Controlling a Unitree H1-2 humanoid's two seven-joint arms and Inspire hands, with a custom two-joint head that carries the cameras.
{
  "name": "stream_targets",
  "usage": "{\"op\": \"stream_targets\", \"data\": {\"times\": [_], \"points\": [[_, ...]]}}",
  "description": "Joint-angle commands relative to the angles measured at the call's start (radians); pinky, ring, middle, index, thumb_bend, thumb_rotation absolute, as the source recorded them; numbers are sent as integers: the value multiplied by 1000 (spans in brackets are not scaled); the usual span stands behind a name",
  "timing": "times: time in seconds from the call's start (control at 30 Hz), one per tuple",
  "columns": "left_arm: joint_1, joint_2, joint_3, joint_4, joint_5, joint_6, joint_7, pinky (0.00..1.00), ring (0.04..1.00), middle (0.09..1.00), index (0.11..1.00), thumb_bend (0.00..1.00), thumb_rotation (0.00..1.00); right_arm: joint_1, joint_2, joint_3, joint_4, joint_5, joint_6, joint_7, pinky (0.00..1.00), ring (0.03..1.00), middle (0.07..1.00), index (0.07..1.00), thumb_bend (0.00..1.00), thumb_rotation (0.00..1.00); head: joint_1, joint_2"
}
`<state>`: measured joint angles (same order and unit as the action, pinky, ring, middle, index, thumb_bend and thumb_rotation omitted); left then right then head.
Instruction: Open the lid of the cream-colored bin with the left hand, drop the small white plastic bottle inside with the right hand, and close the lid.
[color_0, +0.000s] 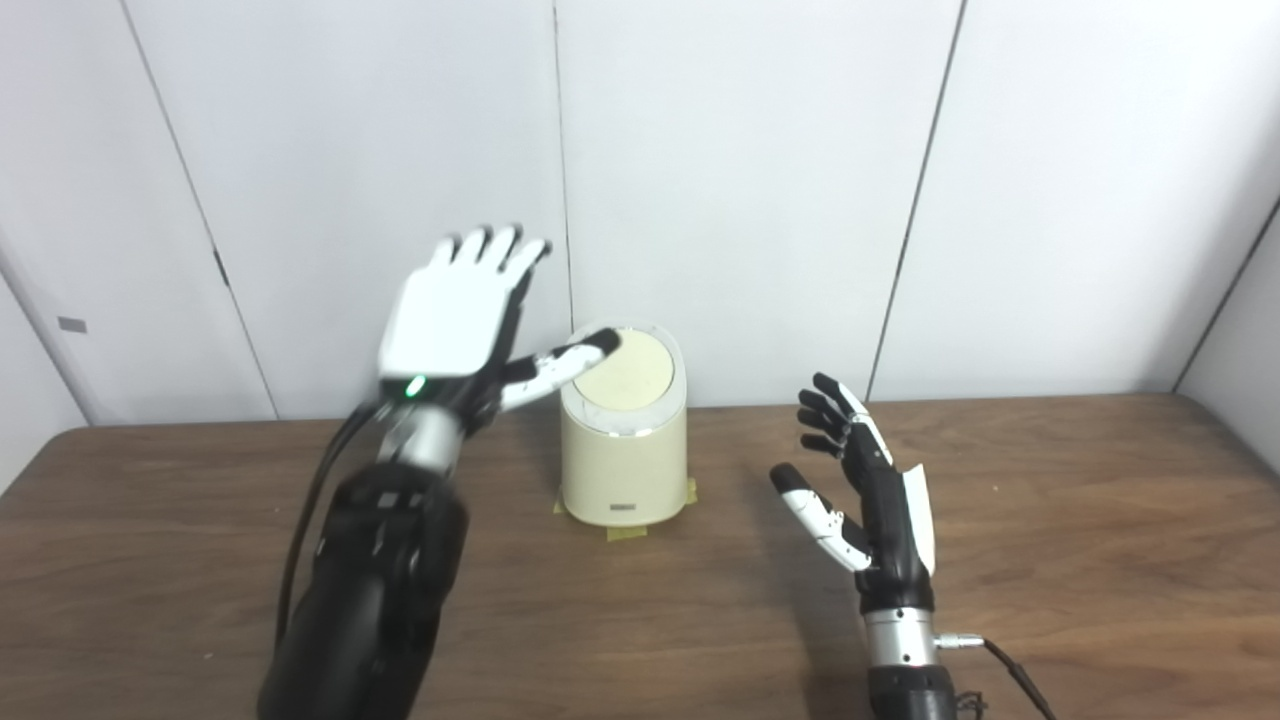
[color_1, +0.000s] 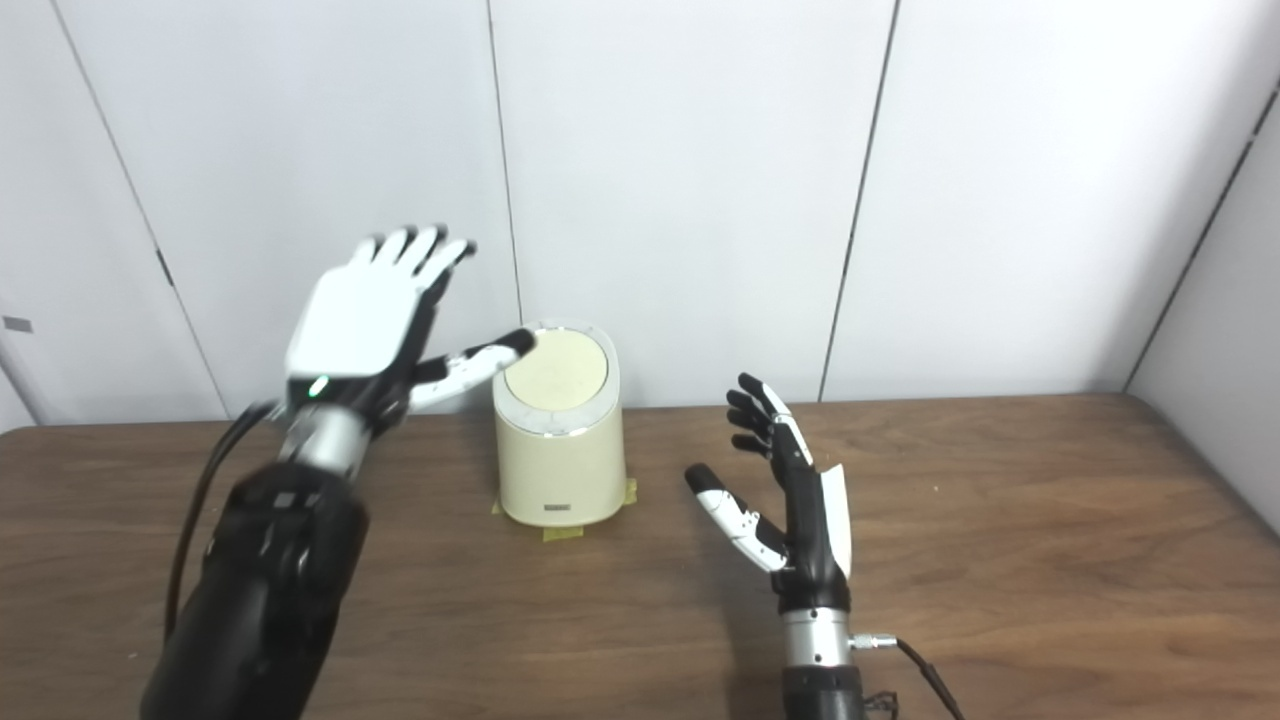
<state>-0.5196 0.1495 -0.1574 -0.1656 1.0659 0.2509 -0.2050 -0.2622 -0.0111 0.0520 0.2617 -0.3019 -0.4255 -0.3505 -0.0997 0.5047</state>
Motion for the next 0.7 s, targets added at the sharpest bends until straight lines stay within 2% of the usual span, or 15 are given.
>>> {"op": "stream_targets", "data": {"times": [0.0, 0.07, 0.17, 0.2, 0.27, 0.37, 0.47, 0.57, 0.67], "points": [[2, -10, 56, -62, -180, -51, 47, 788, 885, 867, 850, 464, 1000, 51, 7, 5, 37, -16, -22, 0, 713, 785, 813, 860, 528, 642, 1, 0], [38, -36, 124, -72, -398, -107, 54, 756, 852, 841, 826, 391, 1000, 54, 4, 5, 33, -18, -19, 3, 714, 783, 813, 859, 527, 647, 2, 1], [96, -66, 198, -82, -652, -154, 41, 740, 821, 812, 801, 250, 987, 64, 4, 3, 8, -14, 10, 12, 699, 777, 810, 855, 520, 653, 3, 2], [110, -73, 210, -84, -705, -161, 37, 748, 818, 809, 798, 213, 969, 67, 4, 3, 1, -10, 19, 15, 701, 778, 811, 854, 520, 650, 3, 2], [158, -85, 233, -75, -806, -192, 34, 763, 820, 812, 797, 207, 957, 70, 1, 4, -3, -12, 21, 16, 697, 776, 809, 854, 513, 646, 6, 7], [219, -99, 250, -54, -862, -230, 66, 764, 819, 814, 795, 205, 940, 74, -2, 4, -11, -10, 24, 20, 687, 773, 804, 851, 515, 644, 11, 11], [266, -101, 239, -32, -846, -268, 109, 733, 802, 804, 784, 183, 952, 78, 2, 2, -22, -5, 32, 26, 680, 771, 803, 851, 520, 658, 12, 11], [308, -96, 225, -13, -842, -305, 135, 749, 810, 809, 790, 145, 979, 82, 6, 2, -38, -14, 47, 27, 691, 769, 804, 849, 469, 695, 12, 11], [332, -91, 214, 7, -828, -334, 162, 757, 819, 817, 797, 142, 961, 84, 7, 0, -52, -11, 63, 32, 706, 769, 805, 846, 413, 706, 4, 13]]}}
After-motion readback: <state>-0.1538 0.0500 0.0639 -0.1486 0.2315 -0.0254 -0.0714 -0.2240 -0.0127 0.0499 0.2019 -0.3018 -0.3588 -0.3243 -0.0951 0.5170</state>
